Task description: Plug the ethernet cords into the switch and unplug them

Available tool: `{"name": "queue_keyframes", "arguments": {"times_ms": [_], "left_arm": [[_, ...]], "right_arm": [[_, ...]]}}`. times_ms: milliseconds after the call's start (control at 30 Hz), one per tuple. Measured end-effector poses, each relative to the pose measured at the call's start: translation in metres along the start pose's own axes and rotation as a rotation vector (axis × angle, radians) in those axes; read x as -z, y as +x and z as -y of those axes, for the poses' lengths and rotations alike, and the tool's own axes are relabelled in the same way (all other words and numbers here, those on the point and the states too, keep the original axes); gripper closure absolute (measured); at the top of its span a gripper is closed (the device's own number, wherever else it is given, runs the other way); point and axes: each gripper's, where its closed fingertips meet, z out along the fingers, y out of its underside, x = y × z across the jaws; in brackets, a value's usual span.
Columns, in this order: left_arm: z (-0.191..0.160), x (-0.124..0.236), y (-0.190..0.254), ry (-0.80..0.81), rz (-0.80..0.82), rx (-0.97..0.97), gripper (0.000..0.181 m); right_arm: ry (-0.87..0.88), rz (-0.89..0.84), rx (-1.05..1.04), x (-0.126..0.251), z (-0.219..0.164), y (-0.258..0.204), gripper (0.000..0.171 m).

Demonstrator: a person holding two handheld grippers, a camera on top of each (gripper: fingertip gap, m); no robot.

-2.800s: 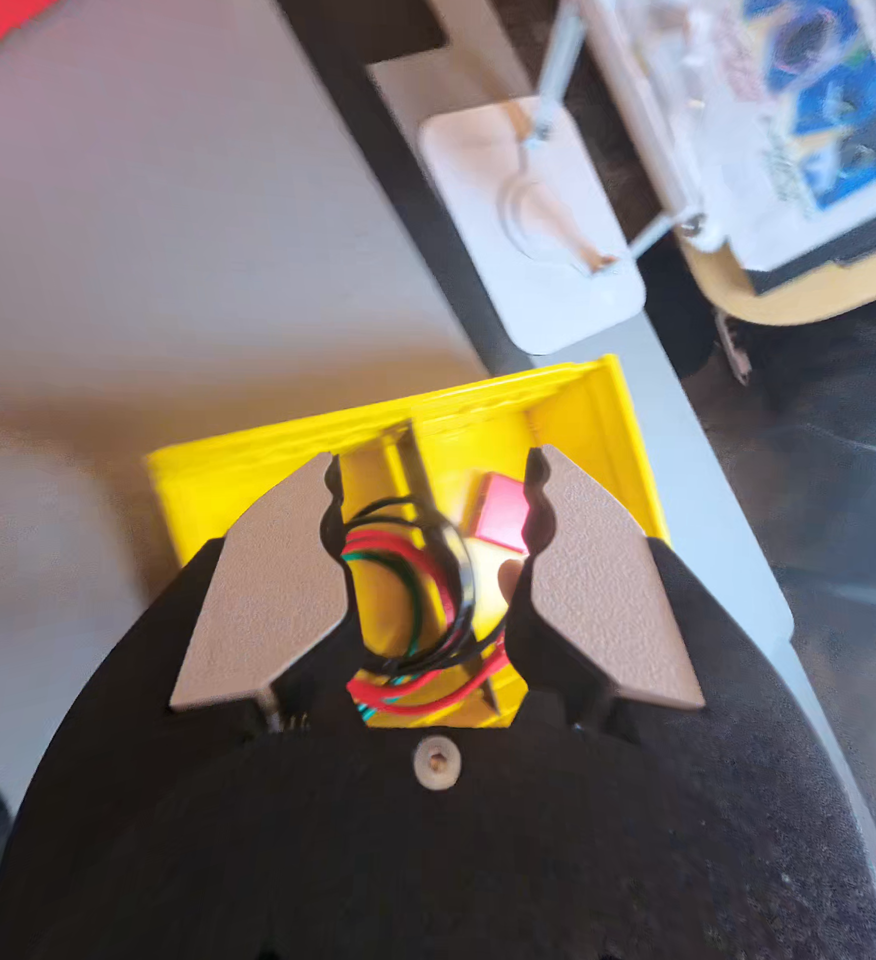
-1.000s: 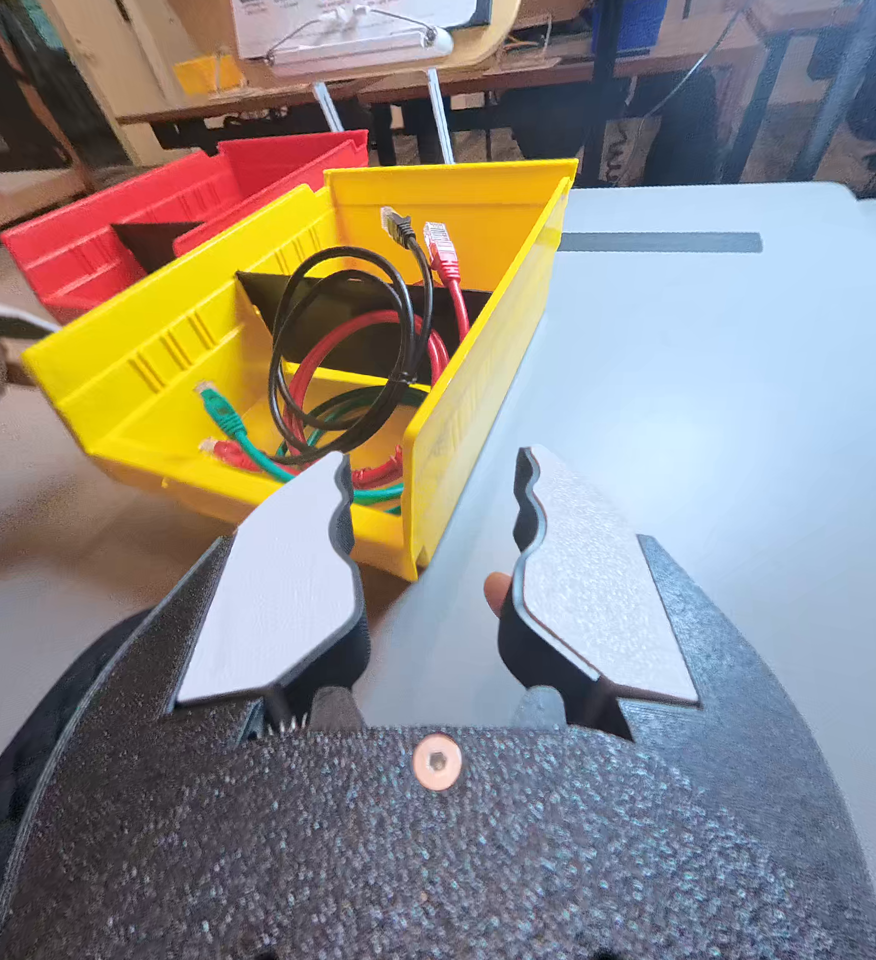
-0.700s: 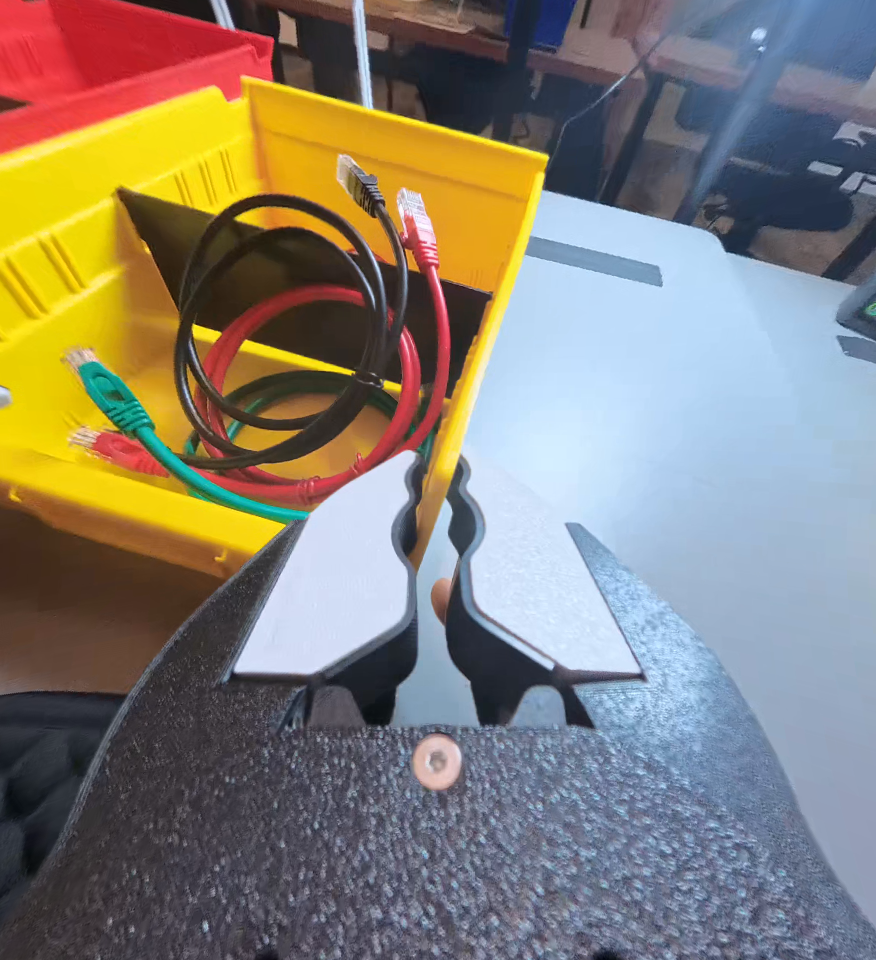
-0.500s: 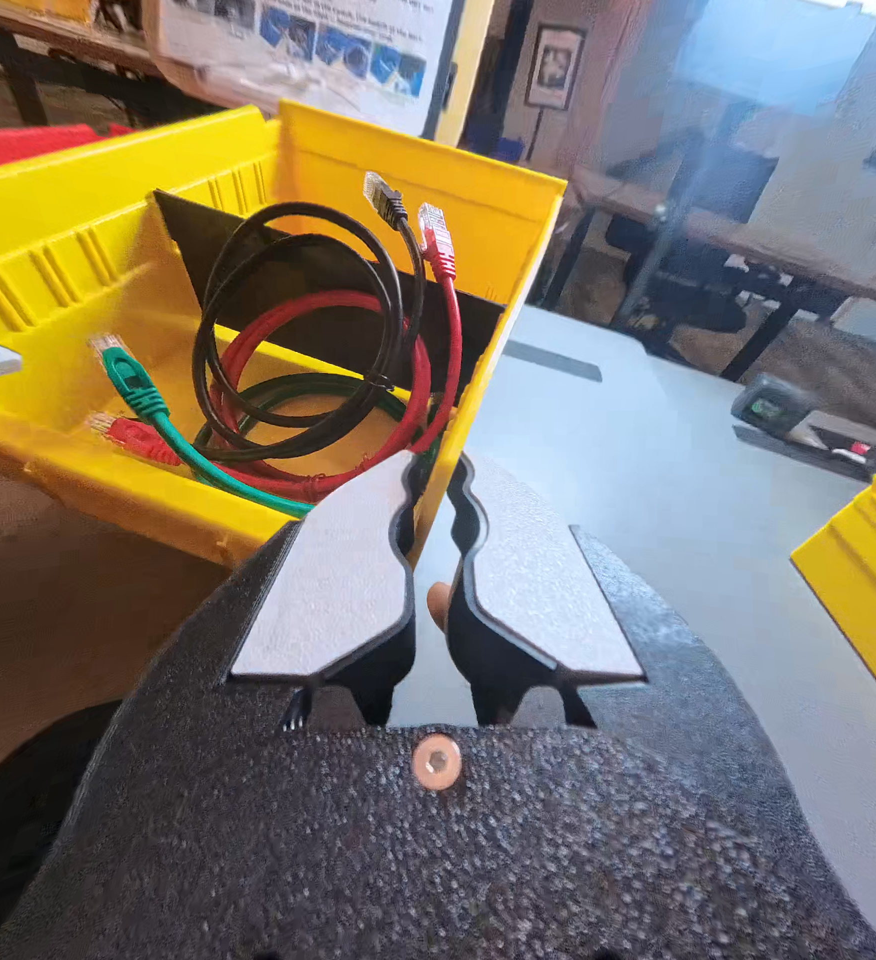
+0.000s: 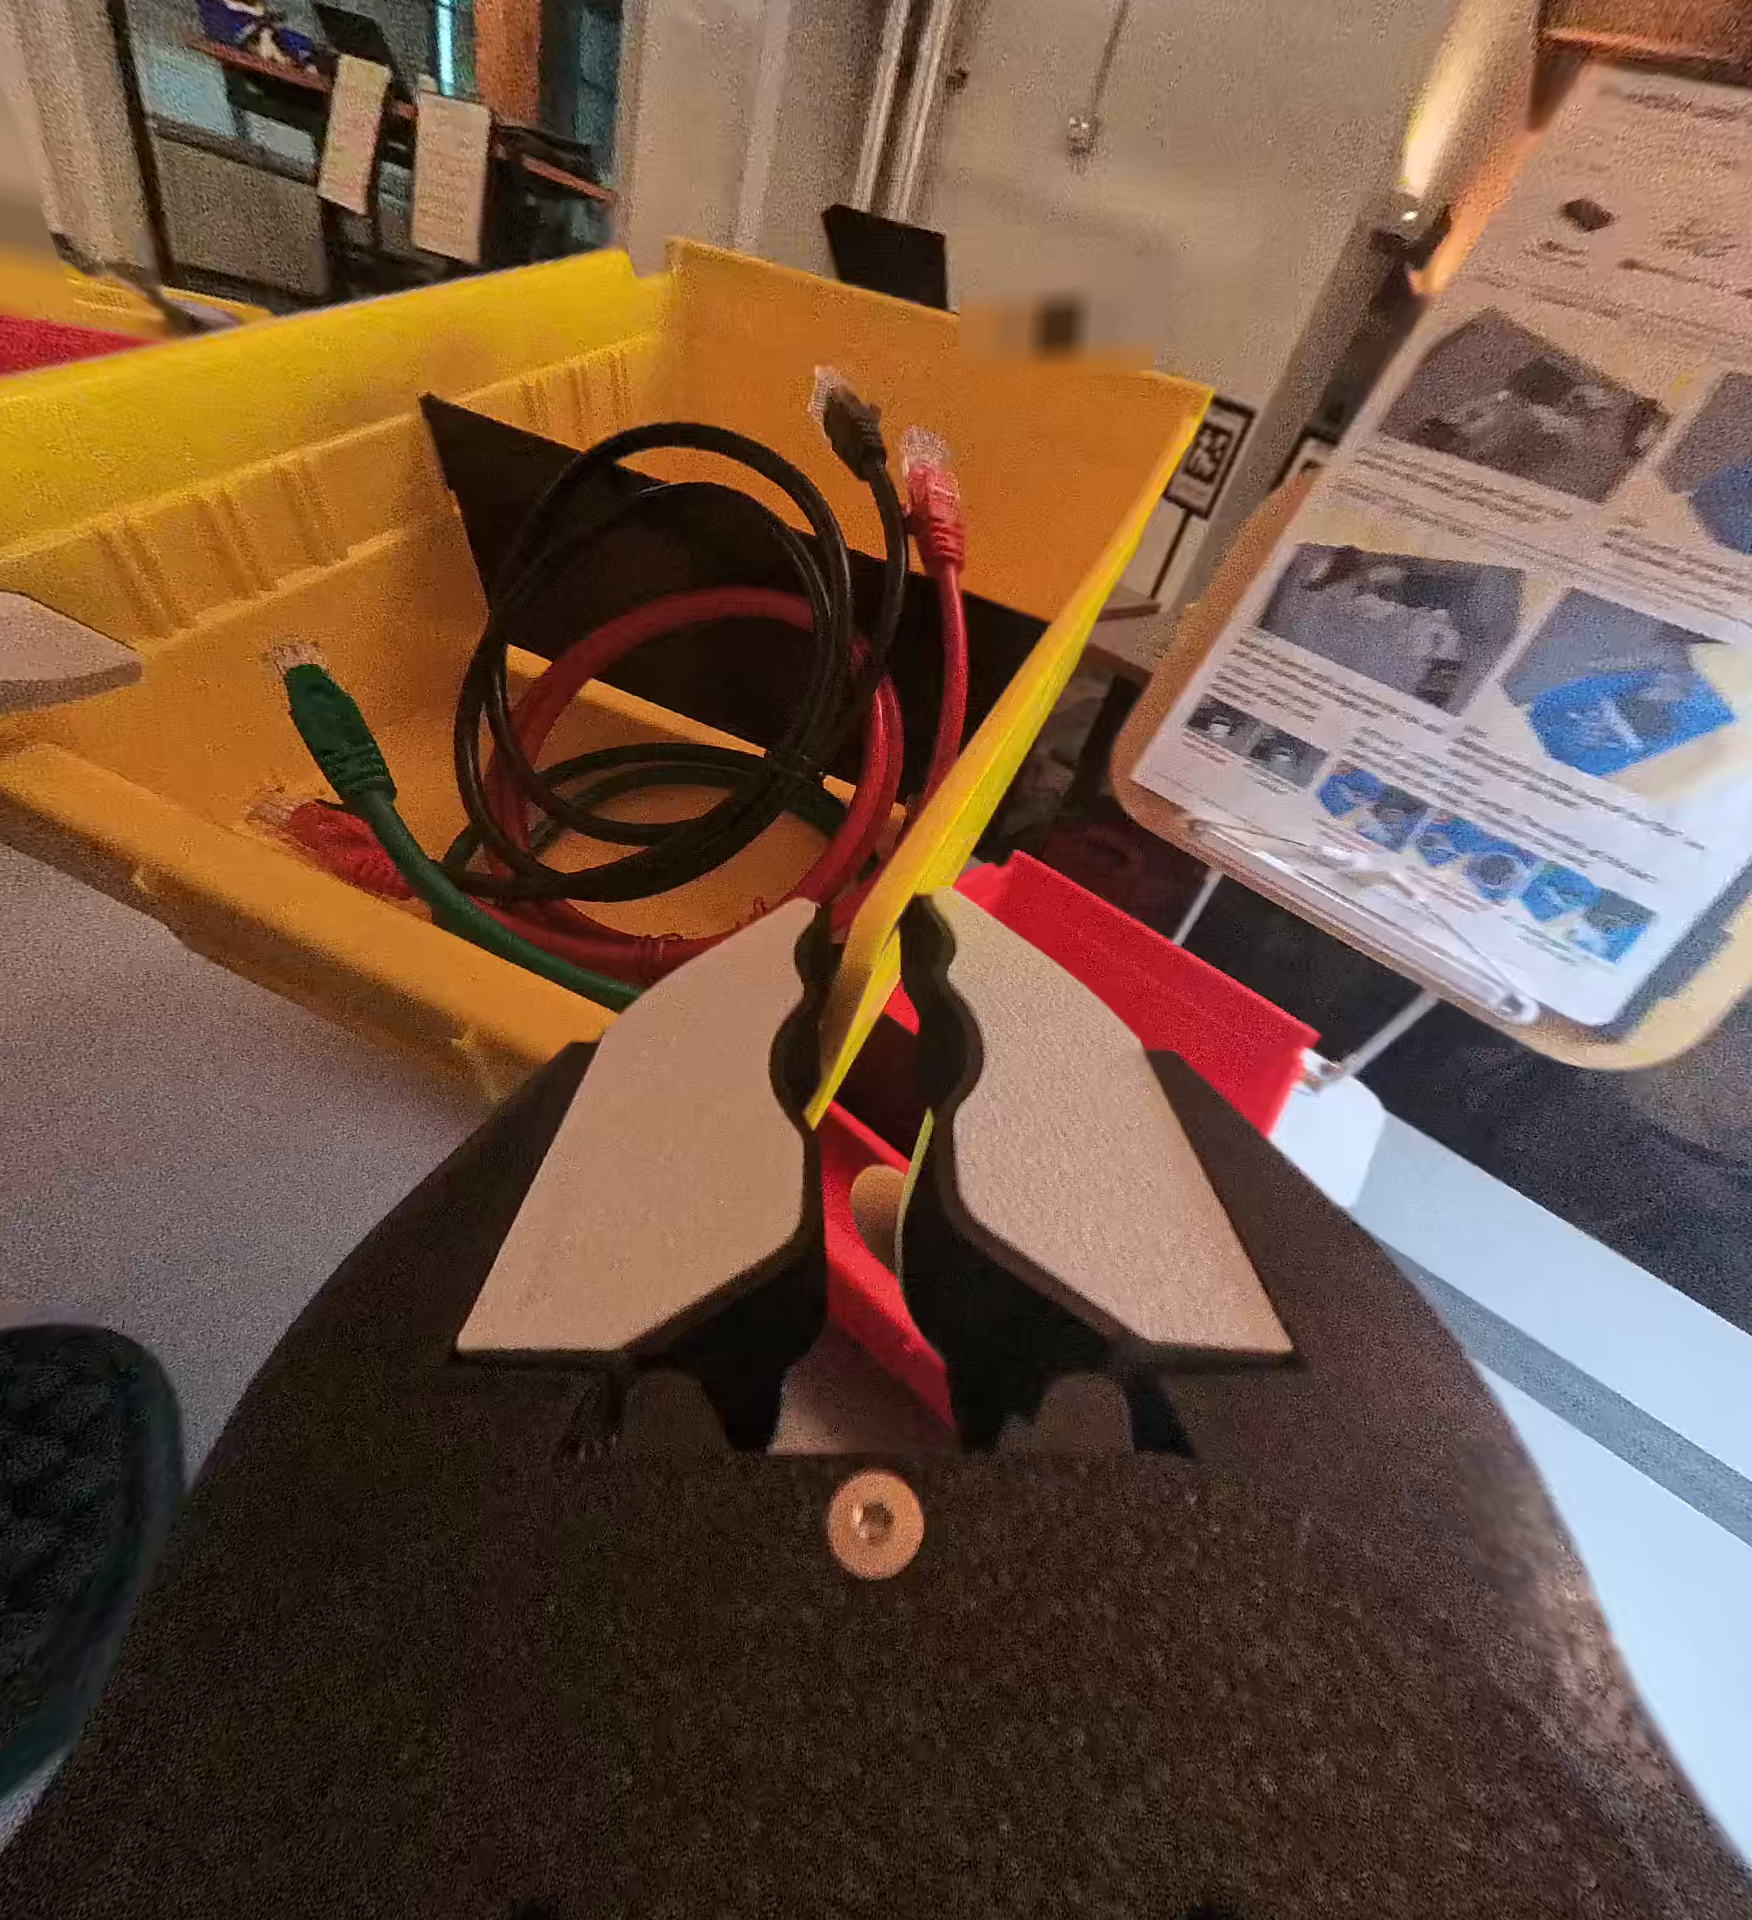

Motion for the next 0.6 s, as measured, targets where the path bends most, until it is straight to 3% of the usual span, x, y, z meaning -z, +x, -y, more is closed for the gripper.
{"name": "queue_keyframes", "arguments": {"times_ms": [233, 467, 600], "left_arm": [[-0.098, 0.002, -0.105, -0.140, 0.122, 0.087, 0.168], [-0.193, -0.041, -0.111, -0.281, 0.103, 0.169, 0.170], [-0.198, -0.062, -0.103, -0.256, 0.102, 0.157, 0.170]], "right_arm": [[-0.090, 0.205, -0.027, -0.101, -0.046, -0.112, 0.158], [-0.253, 0.280, -0.044, -0.145, -0.134, -0.143, 0.156], [-0.309, 0.240, 0.007, -0.147, -0.151, -0.129, 0.153]]}}
